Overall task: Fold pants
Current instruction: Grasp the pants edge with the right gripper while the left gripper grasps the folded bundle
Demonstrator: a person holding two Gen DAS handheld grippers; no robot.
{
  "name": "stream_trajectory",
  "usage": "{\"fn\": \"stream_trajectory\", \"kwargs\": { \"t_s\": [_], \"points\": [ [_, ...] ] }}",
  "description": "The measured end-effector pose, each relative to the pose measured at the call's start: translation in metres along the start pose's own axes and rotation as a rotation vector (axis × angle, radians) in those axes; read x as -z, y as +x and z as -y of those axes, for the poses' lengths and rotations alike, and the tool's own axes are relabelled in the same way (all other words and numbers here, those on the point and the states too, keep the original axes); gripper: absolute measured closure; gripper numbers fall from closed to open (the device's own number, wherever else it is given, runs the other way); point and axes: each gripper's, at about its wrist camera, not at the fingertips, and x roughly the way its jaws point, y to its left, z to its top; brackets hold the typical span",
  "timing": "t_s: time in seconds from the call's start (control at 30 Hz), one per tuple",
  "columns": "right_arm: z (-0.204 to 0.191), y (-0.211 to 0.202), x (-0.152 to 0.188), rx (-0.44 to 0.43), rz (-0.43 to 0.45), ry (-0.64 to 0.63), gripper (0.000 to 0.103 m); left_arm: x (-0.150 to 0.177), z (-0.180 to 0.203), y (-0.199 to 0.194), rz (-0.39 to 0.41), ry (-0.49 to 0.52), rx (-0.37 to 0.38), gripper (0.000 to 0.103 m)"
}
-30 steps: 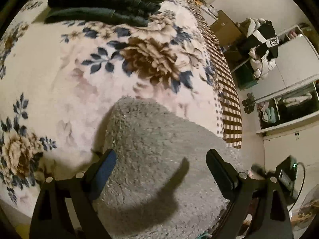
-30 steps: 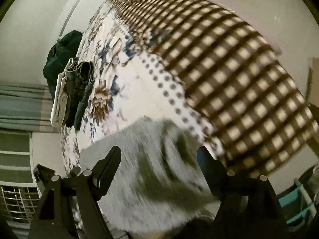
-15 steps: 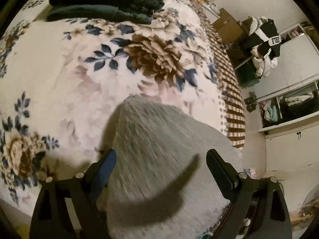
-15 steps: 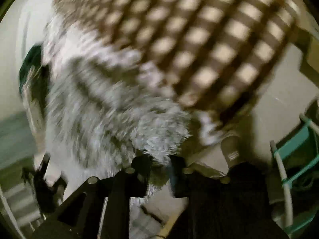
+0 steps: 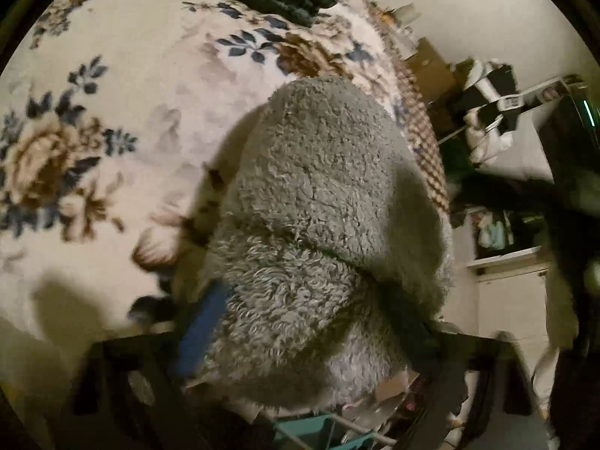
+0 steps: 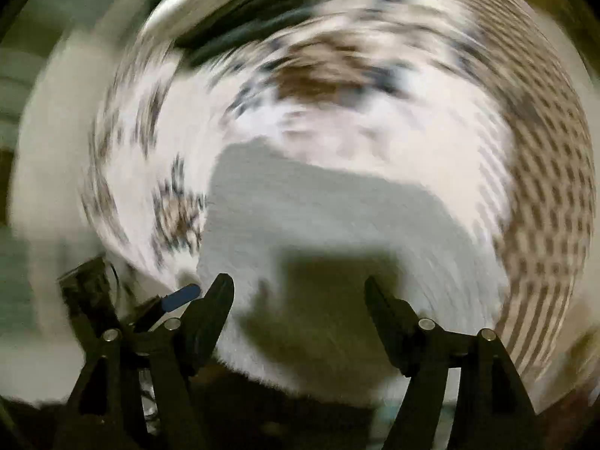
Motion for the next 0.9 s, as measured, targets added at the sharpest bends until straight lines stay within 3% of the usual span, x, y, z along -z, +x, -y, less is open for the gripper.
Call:
{"fn": "stream_trajectory", "kwargs": {
  "t_s": [0.03, 0.07, 0.2, 0.23, 0.27, 0.4, 0.53, 0.63, 0.73, 0.8, 0.87, 0.9],
  "points": [
    [-0.016, 0.011, -0.014, 0.035, -0.027, -0.072, 0.028, 0.0, -0.003, 0.002, 0.004, -0.003, 0.011, 0.072],
    [-0.038, 0.032, -0.032, 0.087, -0.08, -0.175, 0.028, 0.001, -0.007, 0.002, 0.014, -0.013, 0.031, 0.072],
    [-0.074, 0.081, -0.054, 0.217, -0.223, -0.346, 0.032, 0.008, -0.018, -0.002, 0.044, -0.033, 0.077, 0.079],
    [-0.078, 0.082, -0.055, 0.23, -0.211, -0.375, 0.058, 0.011, -0.021, -0.004, 0.051, -0.043, 0.093, 0.082],
    [-0.077, 0.081, -0.06, 0.247, -0.198, -0.363, 0.076, 0.014, -0.025, -0.006, 0.055, -0.049, 0.107, 0.082],
    [-0.061, 0.076, -0.073, 0.307, -0.173, -0.273, 0.083, 0.022, -0.035, -0.006, 0.045, -0.075, 0.145, 0.084],
    [-0.041, 0.077, -0.097, 0.289, -0.168, -0.124, 0.083, 0.023, -0.037, -0.005, 0.022, -0.082, 0.168, 0.084],
    [-0.015, 0.07, -0.102, 0.15, -0.179, 0.071, 0.083, 0.019, -0.04, -0.007, 0.007, -0.084, 0.191, 0.084],
    [-0.006, 0.064, -0.098, 0.109, -0.174, 0.14, 0.081, 0.01, -0.041, -0.011, -0.001, -0.09, 0.205, 0.084],
    [-0.028, 0.06, -0.086, 0.106, -0.193, 0.033, 0.067, 0.008, -0.045, -0.015, 0.007, -0.102, 0.216, 0.084],
    [-0.053, 0.053, -0.069, 0.129, -0.174, -0.077, 0.043, 0.002, -0.047, -0.016, 0.015, -0.109, 0.224, 0.084],
    [-0.069, 0.052, -0.057, 0.143, -0.165, -0.154, 0.039, -0.001, -0.048, -0.014, 0.015, -0.112, 0.226, 0.084]
  ]
}}
